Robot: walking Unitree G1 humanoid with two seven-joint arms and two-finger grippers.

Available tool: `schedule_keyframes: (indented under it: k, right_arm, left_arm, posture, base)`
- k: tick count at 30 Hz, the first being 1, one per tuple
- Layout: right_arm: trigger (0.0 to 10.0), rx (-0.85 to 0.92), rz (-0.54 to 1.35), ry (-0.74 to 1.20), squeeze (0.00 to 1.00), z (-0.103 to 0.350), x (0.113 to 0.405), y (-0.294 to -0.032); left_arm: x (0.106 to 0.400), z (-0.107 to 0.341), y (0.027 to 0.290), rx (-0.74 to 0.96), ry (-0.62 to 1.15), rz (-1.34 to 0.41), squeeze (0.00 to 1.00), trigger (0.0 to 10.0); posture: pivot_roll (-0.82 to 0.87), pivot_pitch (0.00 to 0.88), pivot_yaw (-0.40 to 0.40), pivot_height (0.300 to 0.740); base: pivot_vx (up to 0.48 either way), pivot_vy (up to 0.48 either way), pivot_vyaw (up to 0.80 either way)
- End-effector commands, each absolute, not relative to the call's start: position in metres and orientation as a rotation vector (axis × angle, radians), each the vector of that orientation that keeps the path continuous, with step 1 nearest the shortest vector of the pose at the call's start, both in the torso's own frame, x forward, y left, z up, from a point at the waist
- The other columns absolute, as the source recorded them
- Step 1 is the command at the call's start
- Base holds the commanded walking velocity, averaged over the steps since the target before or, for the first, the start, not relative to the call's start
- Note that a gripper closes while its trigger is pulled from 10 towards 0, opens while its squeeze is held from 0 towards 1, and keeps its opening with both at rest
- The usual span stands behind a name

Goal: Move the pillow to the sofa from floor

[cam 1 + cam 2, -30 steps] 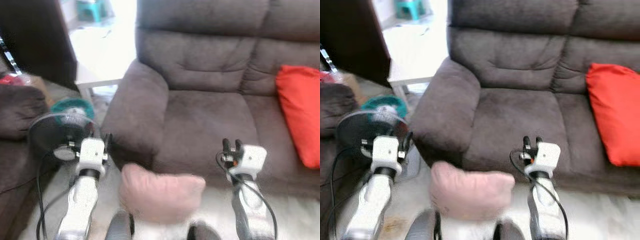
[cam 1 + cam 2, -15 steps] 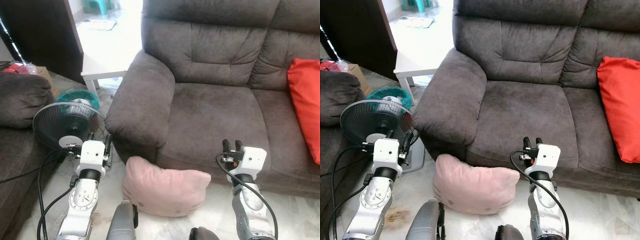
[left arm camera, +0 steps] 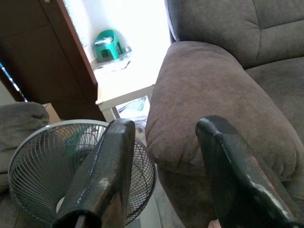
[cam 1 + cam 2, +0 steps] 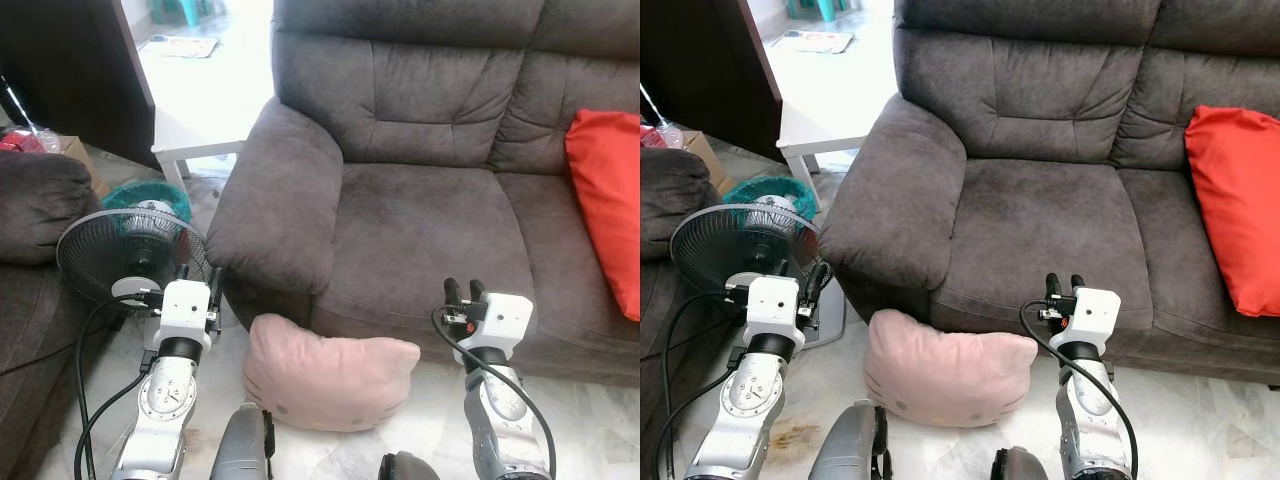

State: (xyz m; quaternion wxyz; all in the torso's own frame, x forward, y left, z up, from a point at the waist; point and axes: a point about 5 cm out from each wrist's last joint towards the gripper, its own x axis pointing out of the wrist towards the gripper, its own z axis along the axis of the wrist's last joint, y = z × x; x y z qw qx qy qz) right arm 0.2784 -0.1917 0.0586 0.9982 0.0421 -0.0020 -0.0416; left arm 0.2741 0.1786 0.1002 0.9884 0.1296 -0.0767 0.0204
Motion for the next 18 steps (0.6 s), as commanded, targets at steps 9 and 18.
schedule_keyframes:
  k: [9, 18]
  right_arm:
    - [10.0, 0.074, -0.085, 0.016, 0.0, 0.0575, 0.2805, -0.1923]
    - [10.0, 0.08, -0.081, 0.01, 0.0, 0.057, 0.2807, -0.1917]
  left_arm:
    - [0.2747, 0.1013, 0.1789, 0.26, -0.157, 0.044, 0.0, 10.0]
    - [0.2747, 0.1014, 0.1789, 0.261, -0.159, 0.044, 0.0, 10.0]
  posture:
    - [0.15, 0.083, -0.027, 0.641]
    - [0.15, 0.08, -0.027, 0.621]
  base:
    - [0.0, 0.0, 0.0]
    - [0.0, 0.0, 0.0]
